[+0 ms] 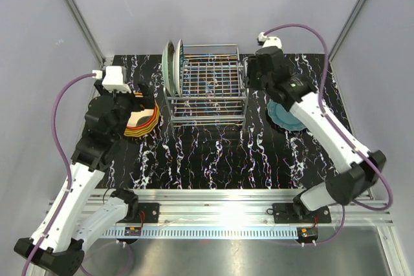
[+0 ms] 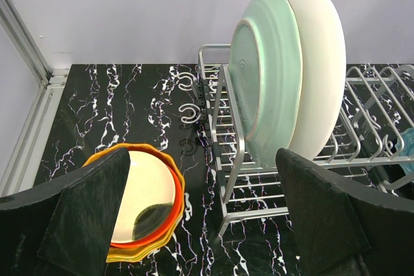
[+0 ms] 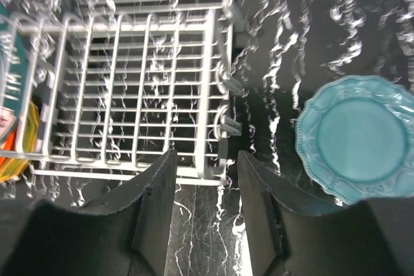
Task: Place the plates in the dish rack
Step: Move the dish rack, then grab a plate with the right arm
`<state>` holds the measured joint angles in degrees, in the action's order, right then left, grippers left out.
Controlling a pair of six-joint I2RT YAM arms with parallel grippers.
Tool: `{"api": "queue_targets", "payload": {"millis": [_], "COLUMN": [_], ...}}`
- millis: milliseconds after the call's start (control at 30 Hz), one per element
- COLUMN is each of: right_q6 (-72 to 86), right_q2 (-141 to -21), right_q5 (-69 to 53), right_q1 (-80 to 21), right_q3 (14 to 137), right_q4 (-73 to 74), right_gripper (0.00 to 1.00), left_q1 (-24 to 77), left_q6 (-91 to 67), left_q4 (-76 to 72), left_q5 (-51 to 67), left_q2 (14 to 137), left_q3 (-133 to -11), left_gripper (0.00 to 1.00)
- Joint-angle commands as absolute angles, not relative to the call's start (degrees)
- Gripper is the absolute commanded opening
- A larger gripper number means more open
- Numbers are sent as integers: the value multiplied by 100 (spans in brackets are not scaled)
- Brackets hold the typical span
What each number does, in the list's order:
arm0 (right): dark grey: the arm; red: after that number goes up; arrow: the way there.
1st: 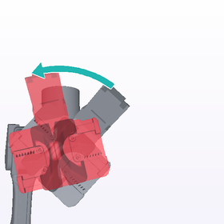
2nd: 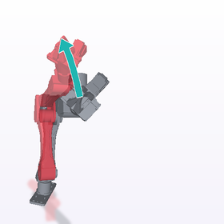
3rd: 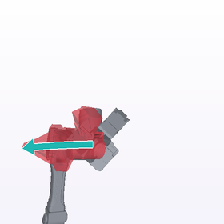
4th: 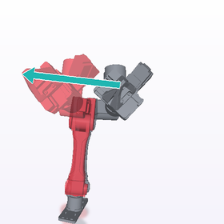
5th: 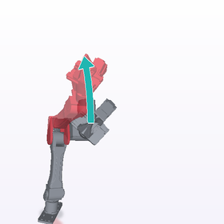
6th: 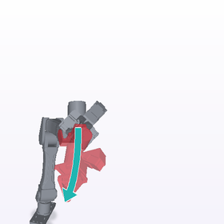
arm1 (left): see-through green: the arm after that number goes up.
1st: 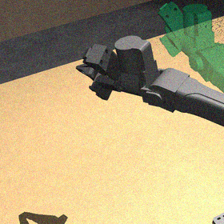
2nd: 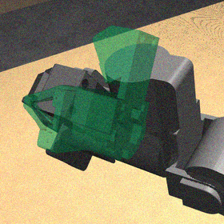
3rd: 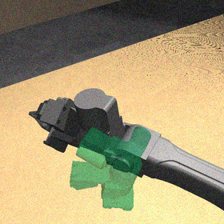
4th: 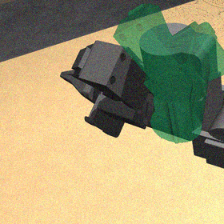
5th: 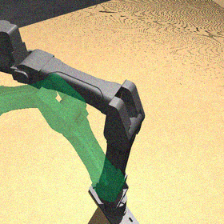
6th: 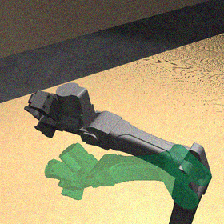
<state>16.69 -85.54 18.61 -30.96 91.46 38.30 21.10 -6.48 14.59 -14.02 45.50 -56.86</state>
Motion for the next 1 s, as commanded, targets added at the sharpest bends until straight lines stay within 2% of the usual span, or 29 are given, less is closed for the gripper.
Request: {"api": "queue_targets", "payload": {"millis": [0,167,333,533,667,867,967], "right_q6": [1863,2266,2452,2514,2400,2233,2180], "right_q2": [-7648,-6813,-6662,-7329,-8250,-9270,-9631], "right_q5": [2407,2707,2426,1680,1363,1388,1485], "right_q1": [-3041,-2647,-1987,-1398,-1336,-1336,-1336], "right_q3": [8836,7475,6523,6082,6214,6661,6837], "right_q4": [3736,3577,3393,2858,2681,2681,2716], "right_gripper": [50,53,58,67,72,81,82], "left_q1": [2109,2188,2741,2804,2804,2804,2804], "left_q6": [-598,-685,-563,-519,-405,-413,-413], "left_q4": [1362,1397,1608,1776,1573,1679,1679], "left_q5": [-1503,-1801,-2539,-2803,-2971,-3076,-3085], "left_q2": [4456,4351,4202,3851,3665,3797,3788], "left_q3": [-5871,-5889,-6038,-5907,-5485,-5572,-5572], "left_gripper": [99,99,99,99,99,99,99]}}
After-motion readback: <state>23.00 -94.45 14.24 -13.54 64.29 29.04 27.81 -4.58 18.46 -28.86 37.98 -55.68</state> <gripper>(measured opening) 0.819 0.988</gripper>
